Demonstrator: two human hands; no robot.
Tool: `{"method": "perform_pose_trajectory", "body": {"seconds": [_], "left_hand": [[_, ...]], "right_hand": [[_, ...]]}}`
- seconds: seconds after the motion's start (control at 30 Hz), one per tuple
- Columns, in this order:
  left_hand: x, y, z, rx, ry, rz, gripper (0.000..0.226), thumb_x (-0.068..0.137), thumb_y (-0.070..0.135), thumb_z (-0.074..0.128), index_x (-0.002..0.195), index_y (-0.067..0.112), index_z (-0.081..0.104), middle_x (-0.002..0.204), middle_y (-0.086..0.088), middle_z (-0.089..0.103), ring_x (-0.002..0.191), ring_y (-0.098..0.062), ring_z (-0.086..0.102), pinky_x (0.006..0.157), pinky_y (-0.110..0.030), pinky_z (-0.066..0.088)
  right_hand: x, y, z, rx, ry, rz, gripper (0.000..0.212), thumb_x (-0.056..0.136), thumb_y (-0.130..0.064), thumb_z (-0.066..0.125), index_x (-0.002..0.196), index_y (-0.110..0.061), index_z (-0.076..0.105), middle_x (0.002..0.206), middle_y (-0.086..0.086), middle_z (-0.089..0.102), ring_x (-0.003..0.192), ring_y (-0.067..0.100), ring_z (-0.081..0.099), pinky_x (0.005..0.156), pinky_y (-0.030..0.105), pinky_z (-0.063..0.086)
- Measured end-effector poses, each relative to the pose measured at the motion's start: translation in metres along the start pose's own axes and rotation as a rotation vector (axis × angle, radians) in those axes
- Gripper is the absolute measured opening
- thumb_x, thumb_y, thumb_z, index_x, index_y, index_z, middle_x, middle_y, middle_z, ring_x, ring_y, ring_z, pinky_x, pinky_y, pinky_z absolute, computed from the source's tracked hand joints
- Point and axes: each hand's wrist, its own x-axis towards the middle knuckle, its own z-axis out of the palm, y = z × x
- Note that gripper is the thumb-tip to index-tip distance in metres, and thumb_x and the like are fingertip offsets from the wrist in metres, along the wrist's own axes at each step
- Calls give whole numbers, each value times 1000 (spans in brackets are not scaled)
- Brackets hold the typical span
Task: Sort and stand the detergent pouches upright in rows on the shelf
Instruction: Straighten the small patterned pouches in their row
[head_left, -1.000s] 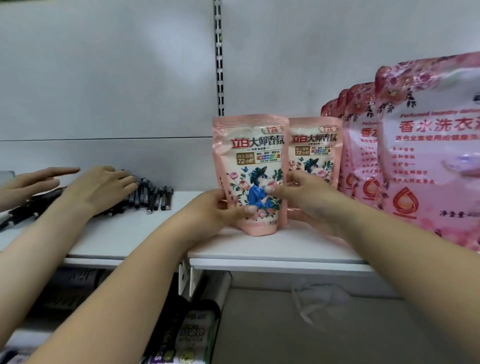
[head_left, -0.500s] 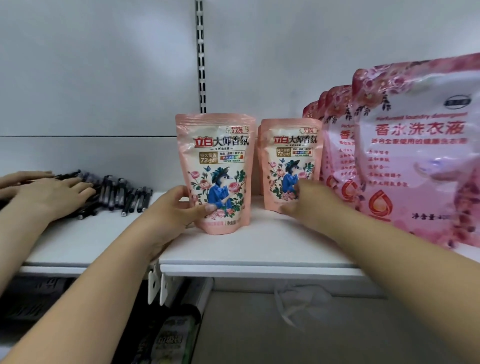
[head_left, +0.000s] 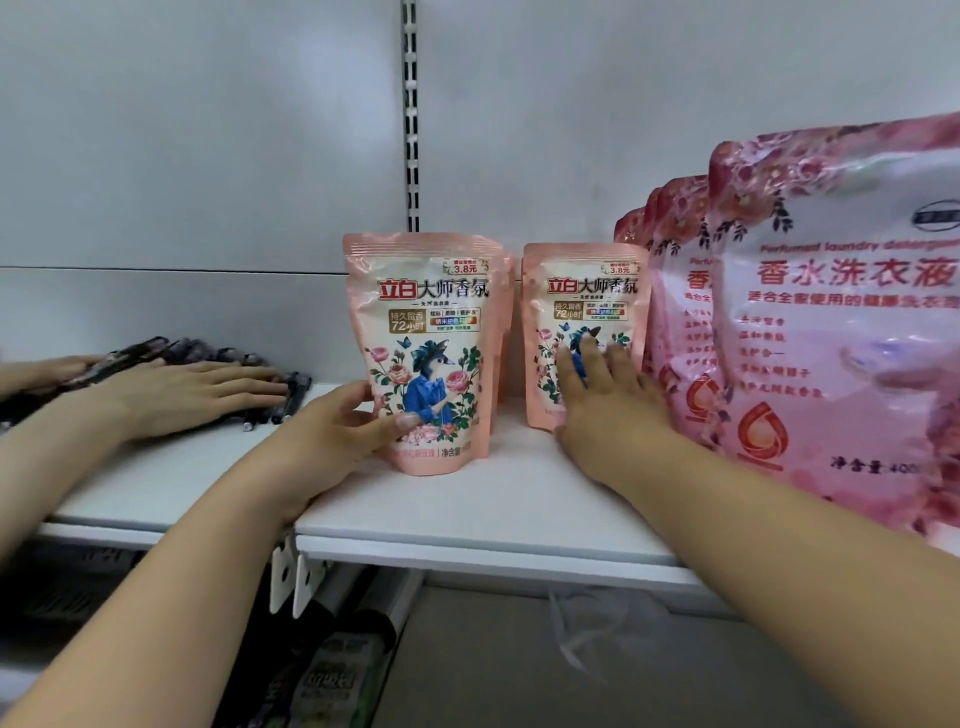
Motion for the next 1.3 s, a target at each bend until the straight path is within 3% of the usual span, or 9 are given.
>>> {"method": "perform_pose_trajectory", "body": {"seconds": [0.13,0.2,0.27,0.37,0.57,0.7,0.9,1.07,1.3], "left_hand": [[2,0,0,15,35,-17,28,78,23,65,105,22,57,98,5,71,92,-13,66,84,-27,49],[4,3,0,15,61,-15,29,79,22,66,106,17,55,97,2,69,86,-11,65,76,-23,49],[3,4,3,10,68,-48,22,80,22,66,97,18,52,94,1,68,78,-8,63,65,-19,45],[3,1,3,-10,65,-80,21,81,21,66,92,17,48,95,-2,66,77,-9,62,63,-20,45],[-1,3,1,68,24,-68,38,83,26,64,111,10,45,105,-5,61,79,-6,58,64,-19,42],[-2,9,0,146,2,-58,44,85,31,62,118,8,45,109,-3,57,89,-16,56,78,-27,39],[-11,26,10,259,-127,-64,22,90,28,55,104,13,47,99,2,57,77,-8,55,68,-19,40],[-13,46,27,457,-212,-61,42,89,37,55,120,10,50,122,-4,57,105,-23,54,99,-38,41],[-9,52,63,372,-263,-121,46,86,38,58,122,10,46,124,-5,55,109,-21,53,104,-37,37]], "right_hand": [[-2,0,0,64,-9,-26,69,96,-22,36,147,-20,-10,155,4,-18,142,29,-11,114,47,8],[-6,0,-6,119,-55,-50,68,96,-27,39,148,-20,-4,156,5,-13,143,30,-7,114,46,10],[-22,1,-15,175,-162,-69,65,96,-36,40,148,-18,6,156,8,0,143,30,8,114,41,18],[-52,4,-27,189,-214,-106,57,96,-45,35,143,-12,28,149,10,30,133,26,33,106,32,30],[-116,10,-17,238,-187,-32,55,94,-56,19,124,-18,46,129,5,49,121,23,44,97,35,38],[-122,4,-15,180,-77,23,56,92,-58,14,117,-22,49,122,2,54,116,22,49,91,37,42],[-121,9,-21,170,-148,-48,65,92,-59,15,140,-21,34,147,3,36,133,21,34,106,37,33],[-122,25,-24,193,-221,-147,71,88,-65,22,147,-26,19,156,-3,15,142,15,17,113,32,17],[-130,24,-14,99,-51,-198,68,87,-66,25,137,-21,38,143,2,42,126,22,42,97,35,41]]}}
